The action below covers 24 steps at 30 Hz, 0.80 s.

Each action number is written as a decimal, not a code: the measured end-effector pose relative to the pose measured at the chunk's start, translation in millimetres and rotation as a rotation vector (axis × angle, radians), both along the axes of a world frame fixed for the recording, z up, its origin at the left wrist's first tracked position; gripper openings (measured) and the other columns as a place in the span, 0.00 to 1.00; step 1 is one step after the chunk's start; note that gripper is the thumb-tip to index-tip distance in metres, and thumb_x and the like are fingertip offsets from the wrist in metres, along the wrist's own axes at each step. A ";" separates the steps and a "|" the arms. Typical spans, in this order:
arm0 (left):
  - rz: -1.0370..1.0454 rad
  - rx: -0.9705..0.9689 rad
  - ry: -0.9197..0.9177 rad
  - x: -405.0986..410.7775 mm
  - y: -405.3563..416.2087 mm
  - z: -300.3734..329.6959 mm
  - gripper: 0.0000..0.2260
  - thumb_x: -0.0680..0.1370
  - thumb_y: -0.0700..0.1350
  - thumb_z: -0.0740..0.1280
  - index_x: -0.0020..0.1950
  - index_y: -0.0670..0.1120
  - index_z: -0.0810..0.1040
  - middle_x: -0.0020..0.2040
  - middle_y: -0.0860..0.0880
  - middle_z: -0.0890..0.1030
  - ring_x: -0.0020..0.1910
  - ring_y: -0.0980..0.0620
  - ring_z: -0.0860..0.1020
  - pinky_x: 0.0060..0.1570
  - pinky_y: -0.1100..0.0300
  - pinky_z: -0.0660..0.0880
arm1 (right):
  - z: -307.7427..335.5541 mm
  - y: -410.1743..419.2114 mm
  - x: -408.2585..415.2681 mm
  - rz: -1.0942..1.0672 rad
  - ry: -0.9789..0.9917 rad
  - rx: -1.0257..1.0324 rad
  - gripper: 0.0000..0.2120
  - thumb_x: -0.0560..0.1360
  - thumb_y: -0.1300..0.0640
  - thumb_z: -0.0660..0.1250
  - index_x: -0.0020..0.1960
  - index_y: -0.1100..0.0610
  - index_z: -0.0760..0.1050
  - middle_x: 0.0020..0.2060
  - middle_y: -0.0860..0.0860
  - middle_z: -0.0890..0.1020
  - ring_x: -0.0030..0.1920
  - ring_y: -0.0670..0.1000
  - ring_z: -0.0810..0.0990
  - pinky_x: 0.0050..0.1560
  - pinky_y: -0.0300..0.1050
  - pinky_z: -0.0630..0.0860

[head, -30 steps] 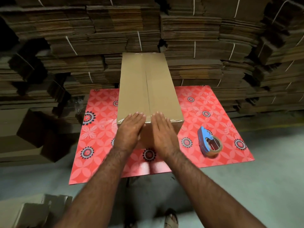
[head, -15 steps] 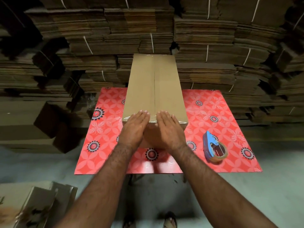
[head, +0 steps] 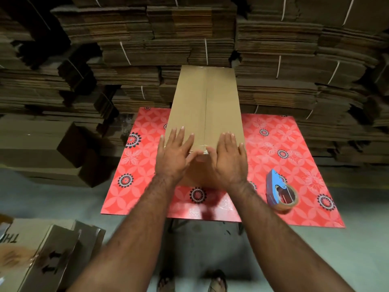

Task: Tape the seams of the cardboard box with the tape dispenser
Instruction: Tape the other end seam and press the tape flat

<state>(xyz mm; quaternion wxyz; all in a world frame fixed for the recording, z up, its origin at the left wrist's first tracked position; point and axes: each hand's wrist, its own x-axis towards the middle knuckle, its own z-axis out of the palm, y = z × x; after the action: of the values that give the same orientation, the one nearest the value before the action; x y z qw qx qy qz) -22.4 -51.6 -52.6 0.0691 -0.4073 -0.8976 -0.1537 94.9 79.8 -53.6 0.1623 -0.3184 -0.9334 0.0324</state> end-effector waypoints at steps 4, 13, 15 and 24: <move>-0.012 -0.056 0.049 -8.2 -5.5 -10.3 0.31 0.78 0.66 0.46 0.75 0.54 0.68 0.76 0.46 0.68 0.76 0.45 0.64 0.72 0.42 0.60 | -11.4 -0.8 -1.8 -0.021 -0.008 0.059 0.34 0.82 0.39 0.48 0.73 0.64 0.69 0.71 0.59 0.73 0.73 0.56 0.70 0.73 0.58 0.64; -0.126 0.148 -0.120 -28.7 -22.9 -8.4 0.33 0.77 0.67 0.52 0.74 0.48 0.71 0.76 0.45 0.67 0.77 0.45 0.62 0.71 0.41 0.65 | -8.4 13.2 24.5 -0.052 -0.028 0.098 0.37 0.81 0.36 0.45 0.77 0.62 0.63 0.76 0.57 0.66 0.77 0.55 0.61 0.77 0.60 0.49; 0.034 0.251 -0.255 -21.0 -12.7 -0.6 0.34 0.77 0.70 0.52 0.77 0.52 0.65 0.80 0.45 0.58 0.79 0.46 0.55 0.75 0.46 0.59 | -0.5 0.3 6.3 -0.141 0.011 -0.020 0.39 0.80 0.34 0.44 0.77 0.63 0.61 0.77 0.58 0.64 0.78 0.55 0.58 0.77 0.60 0.47; 0.380 0.270 -0.375 -6.2 5.8 -2.4 0.38 0.76 0.66 0.63 0.80 0.51 0.57 0.81 0.45 0.54 0.76 0.42 0.61 0.64 0.47 0.71 | -5.3 -20.0 -32.7 -0.262 -0.039 -0.066 0.34 0.81 0.41 0.51 0.80 0.60 0.55 0.79 0.59 0.58 0.80 0.54 0.52 0.77 0.62 0.43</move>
<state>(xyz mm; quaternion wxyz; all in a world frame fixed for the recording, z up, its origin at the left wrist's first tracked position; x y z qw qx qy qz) -28.6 -45.9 -55.0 -0.0168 -0.1838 -0.9263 -0.3284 62.2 59.8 -59.0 0.1366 -0.4434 -0.8851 0.0354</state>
